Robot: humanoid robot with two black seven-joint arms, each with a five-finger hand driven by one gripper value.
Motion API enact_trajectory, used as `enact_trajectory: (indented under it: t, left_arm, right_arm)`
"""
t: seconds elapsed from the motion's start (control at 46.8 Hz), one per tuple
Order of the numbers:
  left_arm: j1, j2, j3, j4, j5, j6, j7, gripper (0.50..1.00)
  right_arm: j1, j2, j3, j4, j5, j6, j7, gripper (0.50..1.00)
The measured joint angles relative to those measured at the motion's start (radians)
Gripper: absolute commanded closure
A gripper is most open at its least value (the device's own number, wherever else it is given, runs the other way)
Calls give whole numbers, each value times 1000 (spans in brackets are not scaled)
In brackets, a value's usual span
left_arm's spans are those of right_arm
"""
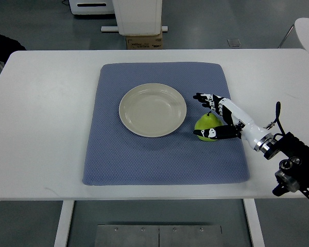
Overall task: Place pear on plate with right hand
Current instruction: 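Reach the right hand down to the green pear and wrap fingers around it, then lift the green pear with the right hand, moving it farther from the robot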
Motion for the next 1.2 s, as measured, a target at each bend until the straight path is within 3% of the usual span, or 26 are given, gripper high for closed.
enact_trajectory:
  t: [0.897,1.154,1.197]
  left_arm:
    - [0,0,0,0,0,0,1,500]
    - [0,0,0,0,0,0,0,500]
    - [0,0,0,0,0,0,0,500]
  right_arm:
    - [4,35,-88,-123,-10,-48,95,590]
    - [4,43,-103,-122,-10,-65,114,632]
    - [4,44,-105,-123,-11,-71,114,663]
